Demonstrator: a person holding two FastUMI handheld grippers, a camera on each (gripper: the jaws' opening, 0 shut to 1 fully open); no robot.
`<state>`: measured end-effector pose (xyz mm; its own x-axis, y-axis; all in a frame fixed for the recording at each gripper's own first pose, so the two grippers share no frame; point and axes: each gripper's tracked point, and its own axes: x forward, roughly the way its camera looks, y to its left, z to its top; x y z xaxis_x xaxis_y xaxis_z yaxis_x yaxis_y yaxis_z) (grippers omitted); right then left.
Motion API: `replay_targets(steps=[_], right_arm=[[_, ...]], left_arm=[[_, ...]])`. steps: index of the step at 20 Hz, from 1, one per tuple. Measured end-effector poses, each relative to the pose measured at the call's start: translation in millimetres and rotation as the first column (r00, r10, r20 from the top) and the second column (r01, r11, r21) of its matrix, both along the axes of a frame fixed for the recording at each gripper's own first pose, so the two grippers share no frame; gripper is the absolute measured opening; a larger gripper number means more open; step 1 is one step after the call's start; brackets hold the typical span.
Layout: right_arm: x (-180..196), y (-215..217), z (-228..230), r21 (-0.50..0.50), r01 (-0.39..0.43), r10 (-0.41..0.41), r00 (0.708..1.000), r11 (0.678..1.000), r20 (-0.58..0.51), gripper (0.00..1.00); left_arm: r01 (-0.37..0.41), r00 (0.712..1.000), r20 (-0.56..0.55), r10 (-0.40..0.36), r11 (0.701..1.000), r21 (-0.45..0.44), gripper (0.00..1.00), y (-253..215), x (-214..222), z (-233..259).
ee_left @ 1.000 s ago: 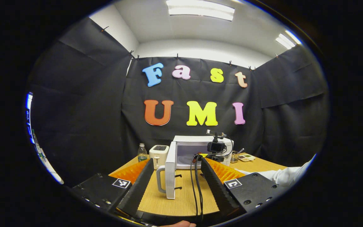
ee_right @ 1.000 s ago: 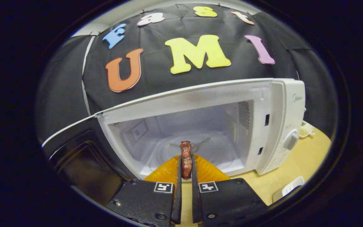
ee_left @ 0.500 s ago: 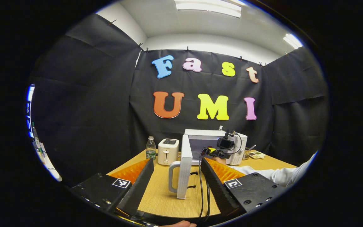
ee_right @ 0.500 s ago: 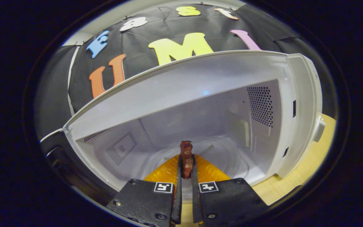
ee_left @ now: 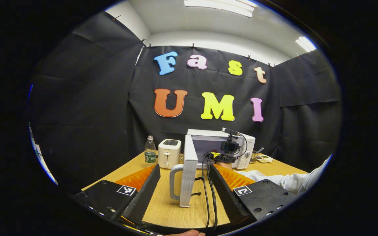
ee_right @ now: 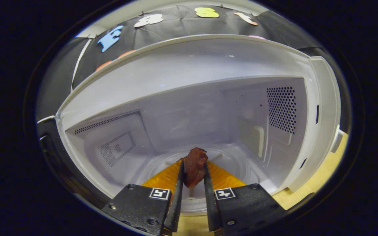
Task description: Open the microwave oven with the left hand, put the food in, and close the microwave oven.
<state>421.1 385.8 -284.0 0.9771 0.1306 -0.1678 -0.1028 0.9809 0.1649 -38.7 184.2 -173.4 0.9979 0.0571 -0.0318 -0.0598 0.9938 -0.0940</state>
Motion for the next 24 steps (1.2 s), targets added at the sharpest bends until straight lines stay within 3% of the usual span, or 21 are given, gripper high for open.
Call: replay_targets(steps=[2, 3, 4, 6, 8, 10, 11, 12, 13, 14, 24], right_arm=[[-1, 3, -5, -0.021, -0.007, 0.006, 1.000, 1.000, -0.028, 0.46], [-2, 3, -5, -0.031, -0.006, 0.005, 0.999, 0.999, -0.037, 0.58], [-3, 5, -8, -0.043, -0.012, 0.010, 0.998, 0.999, -0.058, 0.63], [-7, 5, -14, -0.080, -0.014, 0.006, 0.995, 0.997, -0.101, 0.85], [-14, 2, -13, -0.098, -0.010, -0.001, 0.994, 0.995, -0.114, 0.88], [-24, 0, -10, -0.142, -0.031, 0.013, 0.992, 0.989, -0.124, 0.82], [-25, -4, -6, -0.174, -0.026, 0.005, 0.993, 0.984, -0.120, 0.97], [-27, -5, 0, -0.198, -0.034, 0.011, 0.993, 0.980, -0.115, 0.99], [-30, -5, 4, -0.211, -0.042, 0.019, 0.993, 0.977, -0.112, 0.92], [-39, -7, 10, -0.211, -0.055, 0.033, 0.994, 0.976, -0.109, 0.96], [-176, -41, 94, -0.137, -0.144, 0.145, 0.989, 0.980, -0.004, 0.96]], left_arm=[[-0.007, 1.000, -0.012, 0.007, 1.000, -0.015, 0.92, 5, 0, -3], [-0.008, 1.000, -0.017, 0.008, 1.000, -0.018, 0.92, 7, -2, -4], [-0.005, 1.000, -0.021, 0.004, 1.000, -0.018, 0.92, 7, -4, -5], [-0.004, 1.000, -0.023, 0.004, 1.000, -0.022, 0.92, 6, -9, -4], [-0.005, 1.000, -0.020, 0.004, 1.000, -0.026, 0.92, 5, -14, -2], [-0.010, 1.000, -0.019, 0.010, 1.000, -0.022, 0.92, 7, -18, -2], [-0.012, 1.000, -0.017, 0.012, 1.000, -0.019, 0.92, 8, -19, -2], [-0.017, 1.000, -0.017, 0.017, 1.000, -0.019, 0.92, 9, -22, -1], [-0.021, 1.000, -0.019, 0.020, 1.000, -0.021, 0.92, 9, -22, -3], [-0.024, 1.000, -0.020, 0.023, 1.000, -0.019, 0.92, 10, -24, -2], [-0.014, 1.000, -0.019, 0.014, 1.000, 0.018, 0.92, 12, -45, 11]])
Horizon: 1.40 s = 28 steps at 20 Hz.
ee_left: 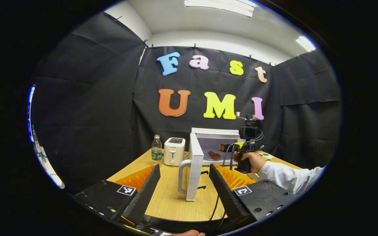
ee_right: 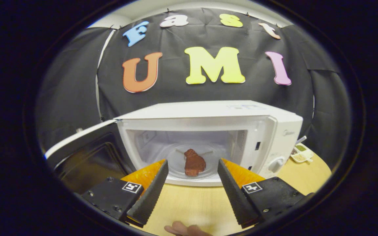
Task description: Open the microwave oven with the left hand, put the food in, and close the microwave oven.
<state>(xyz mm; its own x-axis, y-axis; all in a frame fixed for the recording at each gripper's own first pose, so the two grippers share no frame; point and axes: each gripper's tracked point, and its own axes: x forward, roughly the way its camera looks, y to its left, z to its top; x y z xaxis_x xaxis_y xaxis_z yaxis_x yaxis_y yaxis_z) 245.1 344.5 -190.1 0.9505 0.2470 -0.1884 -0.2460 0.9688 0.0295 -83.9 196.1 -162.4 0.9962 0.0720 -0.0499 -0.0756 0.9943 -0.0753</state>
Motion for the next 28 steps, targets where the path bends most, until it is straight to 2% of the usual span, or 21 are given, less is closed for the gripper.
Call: replay_targets(steps=[3, 6, 9, 12, 14, 17, 18, 20, 21, 23, 24, 25, 27, 28], right_arm=[[-57, -24, 35, -0.007, -0.034, 0.035, 0.997, 0.999, 0.065, 0.96], [-113, -69, 65, -0.051, -0.006, 0.012, 0.991, 0.999, 0.130, 0.97], [-175, -108, 94, -0.068, -0.007, 0.020, 0.980, 0.998, 0.200, 0.97], [-227, -155, 107, -0.064, 0.032, -0.015, 0.969, 0.997, 0.248, 0.96], [-261, -172, 115, -0.048, 0.025, -0.010, 0.960, 0.999, 0.279, 0.96], [-297, -191, 108, -0.048, -0.001, 0.014, 0.963, 0.999, 0.269, 0.96], [-306, -199, 110, -0.051, -0.005, 0.019, 0.962, 0.999, 0.274, 0.96], [-317, -215, 115, -0.038, -0.002, 0.013, 0.956, 0.999, 0.294, 0.96], [-320, -221, 118, -0.029, -0.003, 0.011, 0.953, 1.000, 0.303, 0.96], [-323, -231, 117, -0.015, 0.007, -0.002, 0.953, 1.000, 0.302, 0.96], [-323, -236, 117, -0.007, 0.011, -0.008, 0.953, 1.000, 0.301, 0.96], [-323, -240, 117, -0.003, 0.015, -0.014, 0.955, 1.000, 0.298, 0.90], [-325, -244, 117, 0.003, 0.018, -0.018, 0.955, 1.000, 0.296, 0.91], [-327, -247, 117, 0.009, 0.017, -0.019, 0.955, 1.000, 0.296, 0.96]], left_arm=[[-0.033, 0.999, 0.019, 0.033, 0.999, 0.023, 0.92, 7, -4, 11], [-0.051, 0.997, 0.060, 0.048, 0.998, 0.040, 0.92, 10, -6, 25], [-0.015, 0.997, 0.076, 0.011, 0.998, 0.053, 0.92, 2, -3, 28], [0.006, 0.997, 0.079, -0.011, 0.997, 0.072, 0.91, 1, 3, 22], [-0.007, 0.998, 0.062, 0.003, 0.997, 0.073, 0.91, 5, 10, 14], [-0.047, 0.996, 0.077, 0.040, 0.995, 0.090, 0.91, 14, 25, 8], [-0.044, 0.997, 0.064, 0.038, 0.995, 0.094, 0.80, 14, 31, 1], [-0.032, 0.999, 0.042, 0.028, 0.994, 0.104, 0.71, 12, 42, -12], [-0.020, 0.999, 0.035, 0.016, 0.993, 0.114, 0.56, 14, 50, -18], [-0.019, 1.000, 0.021, 0.016, 0.993, 0.117, 0.42, 19, 65, -30], [-0.027, 1.000, 0.013, 0.026, 0.994, 0.104, 0.18, 25, 71, -36], [-0.037, 0.999, 0.004, 0.037, 0.995, 0.092, 0.07, 30, 76, -42], [-0.042, 0.999, -0.010, 0.043, 0.996, 0.081, 0.08, 34, 87, -55], [-0.032, 0.999, -0.017, 0.033, 0.997, 0.067, 0.00, 33, 92, -60]])
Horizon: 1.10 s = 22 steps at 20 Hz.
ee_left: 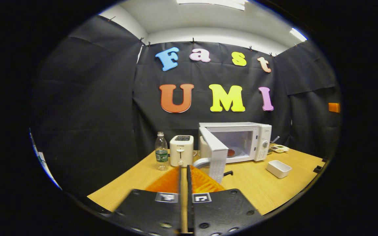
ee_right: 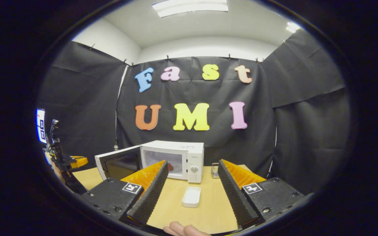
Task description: Open the microwave oven with the left hand, put the food in, and close the microwave oven.
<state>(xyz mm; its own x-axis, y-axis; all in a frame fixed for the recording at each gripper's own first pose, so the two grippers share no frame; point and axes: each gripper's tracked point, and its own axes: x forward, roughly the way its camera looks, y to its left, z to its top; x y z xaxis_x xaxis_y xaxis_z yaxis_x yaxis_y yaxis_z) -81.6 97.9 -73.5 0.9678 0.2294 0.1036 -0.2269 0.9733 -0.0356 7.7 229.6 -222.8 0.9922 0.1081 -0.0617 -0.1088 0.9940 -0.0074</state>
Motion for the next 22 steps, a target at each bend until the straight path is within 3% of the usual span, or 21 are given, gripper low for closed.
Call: replay_targets(steps=[1, 2, 4, 5, 11, 12, 13, 15, 16, 17, 18, 22], right_arm=[[0, -1, 1, 0.000, -0.001, 0.001, 1.000, 1.000, -0.001, 0.97], [-1, -4, -1, -0.004, 0.002, -0.002, 1.000, 1.000, -0.004, 0.90], [-4, -9, 1, -0.003, 0.012, -0.012, 1.000, 1.000, 0.003, 0.91], [-6, -11, 2, -0.002, 0.014, -0.014, 1.000, 1.000, 0.008, 0.97], [-11, -19, 5, -0.004, 0.025, -0.025, 0.999, 1.000, 0.024, 0.96], [-11, -20, 4, -0.005, 0.028, -0.028, 0.999, 1.000, 0.024, 0.96], [-11, -21, 6, -0.005, 0.031, -0.031, 0.999, 0.999, 0.025, 0.96], [-13, -20, 6, -0.005, 0.029, -0.028, 0.999, 1.000, 0.022, 0.96], [-14, -19, 6, -0.006, 0.023, -0.023, 0.999, 1.000, 0.024, 0.96], [-15, -19, 7, -0.007, 0.019, -0.019, 0.999, 1.000, 0.026, 0.96], [-17, -19, 6, -0.009, 0.017, -0.017, 1.000, 1.000, 0.026, 0.90], [-17, -21, 5, -0.003, 0.015, -0.014, 1.000, 1.000, 0.022, 0.90]], left_arm=[[0.023, 0.999, -0.041, -0.023, 1.000, -0.019, 0.00, -4, 7, -10], [0.018, 0.999, -0.035, -0.019, 1.000, -0.014, 0.00, -2, 10, -13], [0.030, 0.999, -0.044, -0.030, 0.999, -0.014, 0.00, -1, 23, -20], [0.019, 0.999, -0.046, -0.020, 1.000, -0.010, 0.00, 4, 31, -26], [0.030, 0.997, -0.067, -0.032, 0.999, -0.033, 0.00, 2, 45, -41], [0.033, 0.997, -0.068, -0.036, 0.999, -0.043, 0.11, 0, 46, -43], [0.039, 0.996, -0.076, -0.044, 0.997, -0.061, 0.00, -4, 49, -45], [0.050, 0.994, -0.089, -0.057, 0.996, -0.075, 0.00, -12, 52, -48], [0.055, 0.994, -0.091, -0.062, 0.996, -0.071, 0.12, -16, 53, -47], [0.061, 0.994, -0.085, -0.066, 0.996, -0.069, 0.00, -20, 56, -44], [0.071, 0.994, -0.076, -0.076, 0.995, -0.071, 0.00, -27, 58, -41], [0.134, 0.986, -0.091, -0.142, 0.987, -0.092, 0.00, -59, 78, -42]])
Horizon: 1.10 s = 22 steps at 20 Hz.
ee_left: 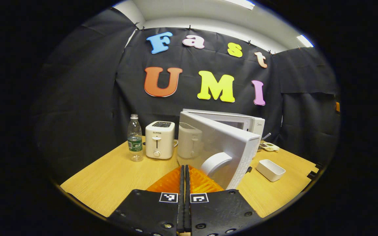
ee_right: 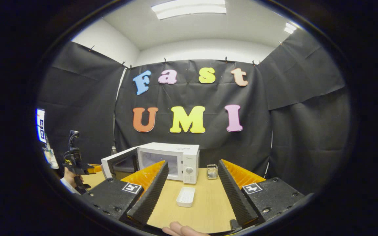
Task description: Open the microwave oven with the left hand, put the food in, and close the microwave oven.
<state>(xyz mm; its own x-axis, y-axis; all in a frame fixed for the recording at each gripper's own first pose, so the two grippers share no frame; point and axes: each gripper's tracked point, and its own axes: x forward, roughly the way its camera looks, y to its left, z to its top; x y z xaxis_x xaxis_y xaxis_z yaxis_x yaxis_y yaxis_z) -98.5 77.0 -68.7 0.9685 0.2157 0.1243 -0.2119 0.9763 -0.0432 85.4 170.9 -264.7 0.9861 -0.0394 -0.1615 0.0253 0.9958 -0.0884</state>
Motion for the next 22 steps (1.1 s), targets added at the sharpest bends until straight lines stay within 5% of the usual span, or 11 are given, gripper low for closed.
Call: replay_targets(steps=[8, 9, 10, 11, 12, 13, 14, 15, 16, 20, 22], right_arm=[[-2, -10, 0, 0.014, 0.006, -0.006, 1.000, 1.000, 0.001, 0.96], [-2, -11, 0, 0.014, 0.006, -0.006, 1.000, 1.000, 0.001, 0.90], [-2, -11, 0, 0.014, 0.005, -0.005, 1.000, 1.000, 0.001, 0.90], [-2, -12, 0, 0.014, 0.007, -0.007, 1.000, 1.000, 0.001, 0.90], [-1, -14, -2, 0.016, 0.010, -0.010, 1.000, 1.000, 0.001, 0.90], [-1, -16, -2, 0.016, 0.013, -0.013, 1.000, 1.000, 0.000, 0.90], [-1, -17, -3, 0.016, 0.015, -0.015, 1.000, 1.000, -0.001, 0.90], [0, -18, -2, 0.019, 0.018, -0.018, 1.000, 1.000, -0.001, 0.90], [0, -18, -2, 0.019, 0.016, -0.016, 1.000, 1.000, 0.000, 0.90], [-2, -22, -4, 0.023, 0.011, -0.012, 1.000, 1.000, 0.010, 0.90], [-2, -24, -4, 0.028, 0.007, -0.008, 1.000, 1.000, 0.017, 0.96]], left_arm=[[0.085, 0.996, -0.032, -0.085, 0.996, 0.011, 0.00, -53, 35, -12], [0.095, 0.995, -0.030, -0.094, 0.995, 0.014, 0.00, -59, 39, -12], [0.107, 0.994, -0.024, -0.106, 0.994, 0.024, 0.11, -66, 42, -12], [0.118, 0.993, -0.020, -0.117, 0.992, 0.035, 0.11, -73, 47, -12], [0.124, 0.992, -0.015, -0.123, 0.991, 0.042, 0.00, -79, 50, -13], [0.128, 0.992, -0.012, -0.128, 0.991, 0.048, 0.00, -85, 55, -13], [0.132, 0.991, -0.008, -0.132, 0.990, 0.055, 0.11, -92, 59, -13], [0.138, 0.990, -0.005, -0.138, 0.989, 0.056, 0.11, -98, 64, -12], [0.156, 0.988, -0.008, -0.156, 0.986, 0.051, 0.00, -107, 70, -13], [0.202, 0.979, 0.020, -0.203, 0.978, 0.054, 0.00, -140, 89, -7], [0.210, 0.977, 0.025, -0.212, 0.976, 0.056, 0.11, -153, 101, -7]])
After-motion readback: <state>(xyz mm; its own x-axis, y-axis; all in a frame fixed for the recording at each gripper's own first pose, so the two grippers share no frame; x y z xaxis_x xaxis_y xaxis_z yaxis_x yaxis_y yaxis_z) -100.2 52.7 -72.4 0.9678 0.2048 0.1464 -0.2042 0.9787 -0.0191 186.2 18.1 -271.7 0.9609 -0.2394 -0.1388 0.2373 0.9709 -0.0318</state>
